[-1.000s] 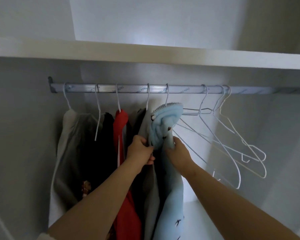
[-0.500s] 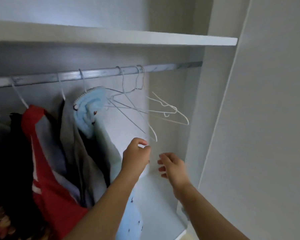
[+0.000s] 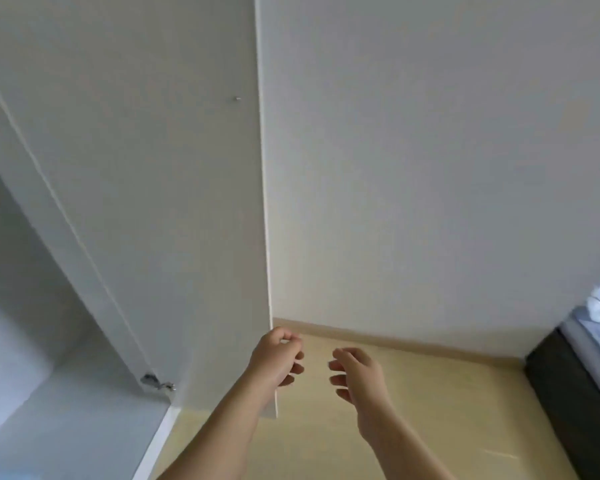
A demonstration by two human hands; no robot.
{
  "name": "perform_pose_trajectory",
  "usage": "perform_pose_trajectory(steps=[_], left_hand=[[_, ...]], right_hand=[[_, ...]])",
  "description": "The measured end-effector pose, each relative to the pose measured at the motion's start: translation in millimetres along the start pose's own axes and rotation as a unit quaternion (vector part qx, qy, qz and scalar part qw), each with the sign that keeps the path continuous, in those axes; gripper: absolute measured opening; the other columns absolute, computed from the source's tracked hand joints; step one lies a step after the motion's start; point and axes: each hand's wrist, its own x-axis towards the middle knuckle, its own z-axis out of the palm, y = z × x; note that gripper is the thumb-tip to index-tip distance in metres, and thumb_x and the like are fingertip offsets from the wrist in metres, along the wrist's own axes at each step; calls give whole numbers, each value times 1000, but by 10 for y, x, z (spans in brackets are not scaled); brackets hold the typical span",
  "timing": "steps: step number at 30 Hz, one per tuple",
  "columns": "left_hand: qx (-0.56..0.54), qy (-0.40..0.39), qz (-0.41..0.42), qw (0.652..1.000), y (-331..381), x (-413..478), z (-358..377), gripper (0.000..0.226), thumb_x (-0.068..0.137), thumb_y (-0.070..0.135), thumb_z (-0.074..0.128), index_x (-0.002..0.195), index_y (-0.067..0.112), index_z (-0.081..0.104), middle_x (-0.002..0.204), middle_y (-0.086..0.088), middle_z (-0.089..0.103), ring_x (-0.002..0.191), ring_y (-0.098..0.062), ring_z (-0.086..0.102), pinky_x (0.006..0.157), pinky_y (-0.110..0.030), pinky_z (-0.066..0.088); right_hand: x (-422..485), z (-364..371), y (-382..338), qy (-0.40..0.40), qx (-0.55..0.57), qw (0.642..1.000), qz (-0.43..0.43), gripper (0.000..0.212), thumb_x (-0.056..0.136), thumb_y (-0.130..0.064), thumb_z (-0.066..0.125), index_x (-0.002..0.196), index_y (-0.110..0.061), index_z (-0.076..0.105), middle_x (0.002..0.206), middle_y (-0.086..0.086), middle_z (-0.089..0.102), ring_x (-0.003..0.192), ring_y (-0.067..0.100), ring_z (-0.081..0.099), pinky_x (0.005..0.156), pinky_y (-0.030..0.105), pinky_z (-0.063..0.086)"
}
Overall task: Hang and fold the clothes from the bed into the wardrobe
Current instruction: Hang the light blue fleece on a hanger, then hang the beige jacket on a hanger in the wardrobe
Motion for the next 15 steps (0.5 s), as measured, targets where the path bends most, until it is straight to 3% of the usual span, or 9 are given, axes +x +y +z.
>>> perform_pose_trajectory(steps=[6, 15], left_hand=[[67, -165, 6, 984, 63, -248, 1771, 9, 90, 17, 47, 86, 20, 55, 75, 2, 57, 53, -10, 54, 45, -16, 39], [156, -352, 11, 923, 141, -527, 3876, 14, 89, 12, 49, 78, 20, 55, 72, 2, 55, 50, -11, 49, 44, -18, 34]], right_hand=[[-282, -1728, 481, 172, 65, 981, 63, 10, 92, -15, 52, 85, -14, 59, 76, 0, 59, 59, 13, 51, 57, 24, 39], [-571, -3499, 978, 352, 167, 911, 137, 11, 92, -16, 50, 84, -12, 57, 74, 2, 56, 58, 15, 48, 56, 24, 36]])
